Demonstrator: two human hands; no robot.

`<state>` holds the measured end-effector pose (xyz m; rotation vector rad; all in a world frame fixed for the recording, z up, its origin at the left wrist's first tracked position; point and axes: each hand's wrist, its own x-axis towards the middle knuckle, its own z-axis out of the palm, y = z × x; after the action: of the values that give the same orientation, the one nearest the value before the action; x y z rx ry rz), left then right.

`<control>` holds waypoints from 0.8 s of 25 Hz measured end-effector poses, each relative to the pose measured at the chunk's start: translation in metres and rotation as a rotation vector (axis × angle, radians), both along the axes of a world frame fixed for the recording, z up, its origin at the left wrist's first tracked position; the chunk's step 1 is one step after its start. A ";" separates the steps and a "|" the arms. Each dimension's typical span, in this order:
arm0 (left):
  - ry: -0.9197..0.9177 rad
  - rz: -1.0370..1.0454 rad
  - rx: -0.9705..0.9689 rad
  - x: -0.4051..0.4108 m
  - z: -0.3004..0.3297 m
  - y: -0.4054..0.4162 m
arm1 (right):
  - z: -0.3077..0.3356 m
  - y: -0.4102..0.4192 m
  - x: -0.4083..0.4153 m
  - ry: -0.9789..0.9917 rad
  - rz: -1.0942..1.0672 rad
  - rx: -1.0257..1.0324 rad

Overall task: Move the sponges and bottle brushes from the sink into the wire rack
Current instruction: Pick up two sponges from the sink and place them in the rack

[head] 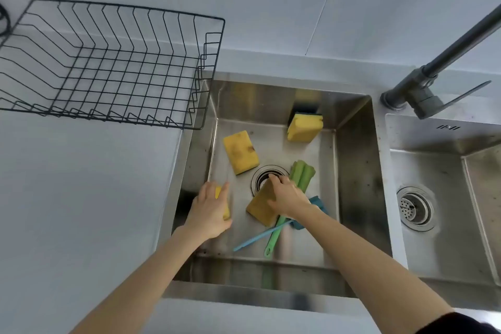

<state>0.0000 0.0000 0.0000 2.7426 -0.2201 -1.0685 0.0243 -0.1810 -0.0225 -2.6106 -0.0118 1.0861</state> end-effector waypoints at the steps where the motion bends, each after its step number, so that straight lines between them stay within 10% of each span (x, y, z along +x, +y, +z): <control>1: -0.018 -0.015 0.009 0.001 -0.001 0.000 | -0.002 0.000 0.003 0.005 -0.001 -0.004; 20: -0.049 0.032 -0.048 0.001 0.001 -0.002 | -0.006 -0.012 -0.017 -0.026 -0.021 -0.014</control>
<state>0.0015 -0.0019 0.0009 2.7219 -0.2053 -0.9756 0.0076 -0.1935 -0.0288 -2.6315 0.0168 1.0484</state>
